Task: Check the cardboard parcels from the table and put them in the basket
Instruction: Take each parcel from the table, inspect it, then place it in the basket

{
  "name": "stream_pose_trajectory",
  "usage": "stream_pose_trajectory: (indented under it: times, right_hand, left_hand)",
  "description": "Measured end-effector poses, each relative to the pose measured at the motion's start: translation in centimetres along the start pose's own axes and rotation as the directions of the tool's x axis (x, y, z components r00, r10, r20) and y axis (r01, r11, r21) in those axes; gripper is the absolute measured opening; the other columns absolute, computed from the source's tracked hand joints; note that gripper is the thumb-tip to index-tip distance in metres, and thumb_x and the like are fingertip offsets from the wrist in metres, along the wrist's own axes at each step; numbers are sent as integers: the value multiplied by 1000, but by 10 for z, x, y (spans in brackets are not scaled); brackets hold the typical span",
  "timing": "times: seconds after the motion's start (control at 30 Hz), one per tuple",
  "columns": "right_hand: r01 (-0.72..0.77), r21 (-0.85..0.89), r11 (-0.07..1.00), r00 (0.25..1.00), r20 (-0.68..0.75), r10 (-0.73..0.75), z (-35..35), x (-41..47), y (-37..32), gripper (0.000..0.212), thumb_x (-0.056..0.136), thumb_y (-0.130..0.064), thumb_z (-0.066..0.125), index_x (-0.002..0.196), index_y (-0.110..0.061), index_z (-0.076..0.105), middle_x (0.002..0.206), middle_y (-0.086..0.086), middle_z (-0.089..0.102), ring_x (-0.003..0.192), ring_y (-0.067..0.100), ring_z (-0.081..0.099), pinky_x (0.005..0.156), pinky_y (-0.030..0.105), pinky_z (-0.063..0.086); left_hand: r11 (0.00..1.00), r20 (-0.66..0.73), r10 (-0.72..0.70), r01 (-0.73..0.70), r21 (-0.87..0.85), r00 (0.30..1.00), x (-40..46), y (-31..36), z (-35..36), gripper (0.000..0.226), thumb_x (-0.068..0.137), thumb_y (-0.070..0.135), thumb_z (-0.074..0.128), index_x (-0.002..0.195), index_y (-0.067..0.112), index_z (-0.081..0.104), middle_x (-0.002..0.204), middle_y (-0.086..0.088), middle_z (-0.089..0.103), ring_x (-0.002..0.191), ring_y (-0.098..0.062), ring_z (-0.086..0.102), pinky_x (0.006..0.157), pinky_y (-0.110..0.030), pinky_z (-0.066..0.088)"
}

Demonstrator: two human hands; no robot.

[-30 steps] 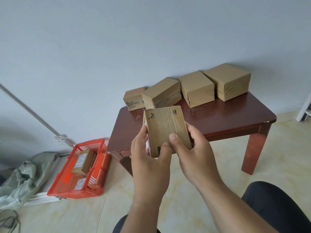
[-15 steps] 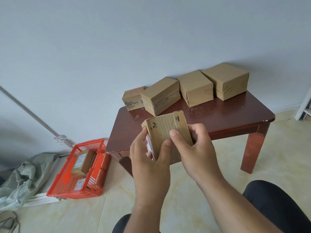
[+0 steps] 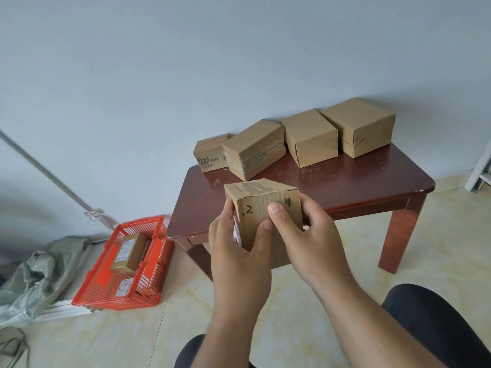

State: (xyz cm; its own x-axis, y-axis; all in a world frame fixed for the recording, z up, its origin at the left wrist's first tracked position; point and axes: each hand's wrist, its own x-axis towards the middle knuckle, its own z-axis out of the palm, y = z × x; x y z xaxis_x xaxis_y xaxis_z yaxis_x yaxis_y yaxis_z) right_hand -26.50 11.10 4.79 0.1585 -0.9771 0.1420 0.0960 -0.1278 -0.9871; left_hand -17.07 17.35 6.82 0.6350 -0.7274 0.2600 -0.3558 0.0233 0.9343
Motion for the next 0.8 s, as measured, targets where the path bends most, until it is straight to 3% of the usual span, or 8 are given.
stream_pose_trajectory:
  times: [0.17, 0.3, 0.43, 0.53, 0.63, 0.67, 0.73, 0.8]
  right_hand:
    - [-3, -6, 1000, 1000, 10, 3, 1, -6, 2, 43, 91, -65, 69, 127, -43, 65, 123, -13, 70, 109, 3, 67, 78, 20, 57]
    - [12, 25, 1000, 1000, 26, -13, 3, -12, 3, 45, 89, -66, 70, 129, -46, 63, 125, -16, 68, 111, 5, 68, 83, 29, 60]
    - [-24, 81, 996, 999, 30, 21, 2, -12, -1, 26, 95, -44, 74, 118, -40, 65, 109, -23, 73, 99, -3, 70, 70, 17, 55]
    - [-66, 95, 993, 998, 27, 64, 2, -10, -4, 18, 95, -42, 72, 110, -36, 63, 102, -27, 72, 92, -9, 67, 64, 8, 50]
    - [-96, 72, 993, 995, 11, 96, 2, -8, -7, 20, 95, -50, 67, 104, -33, 61, 97, -31, 69, 89, -11, 64, 62, 10, 48]
    - [-101, 56, 993, 995, 7, 101, 1, -8, -7, 22, 96, -53, 66, 103, -33, 60, 98, -32, 68, 89, -11, 64, 65, 14, 48]
    - [-90, 38, 995, 996, 5, 90, 1, -10, -8, 24, 95, -56, 65, 103, -35, 59, 100, -33, 67, 91, -11, 64, 69, 18, 49]
    - [-49, 40, 998, 999, 26, 48, 1, -14, -7, 28, 92, -60, 64, 107, -37, 59, 104, -34, 68, 95, -11, 66, 69, 14, 51]
  left_hand:
    - [999, -12, 8, -8, 44, 1000, 5, 7, -4, 51, 93, 44, 72, 142, 39, 59, 124, 25, 52, 116, 15, 54, 104, -35, 53]
    - [998, -33, -69, 68, -12, 997, 7, 12, -7, 50, 86, 61, 68, 132, 43, 64, 120, 28, 52, 106, 16, 59, 96, -53, 59]
    - [995, -25, -95, 95, -10, 995, 4, 13, -7, 40, 90, 53, 73, 128, 55, 61, 111, 39, 49, 107, 18, 57, 83, -68, 59]
    - [998, -42, -66, 66, 11, 997, 0, 8, -5, 46, 91, 49, 73, 135, 52, 59, 116, 33, 49, 110, 21, 50, 92, -53, 60]
    - [1000, -24, -4, 5, 22, 1000, -5, 3, -3, 51, 91, 46, 74, 139, 49, 57, 121, 31, 48, 114, 21, 47, 93, -10, 47]
    - [1000, -20, 1, 0, 18, 1000, -5, 1, -3, 51, 91, 46, 74, 139, 49, 57, 123, 32, 47, 117, 19, 47, 91, -7, 45]
    - [1000, -30, -15, 15, 8, 999, -3, 2, -3, 44, 90, 48, 74, 130, 56, 57, 124, 32, 49, 122, 12, 50, 99, -19, 47]
    - [997, -49, -68, 66, -28, 997, 1, 5, -2, 33, 89, 54, 74, 117, 61, 57, 124, 26, 58, 119, 0, 61, 98, -43, 57]
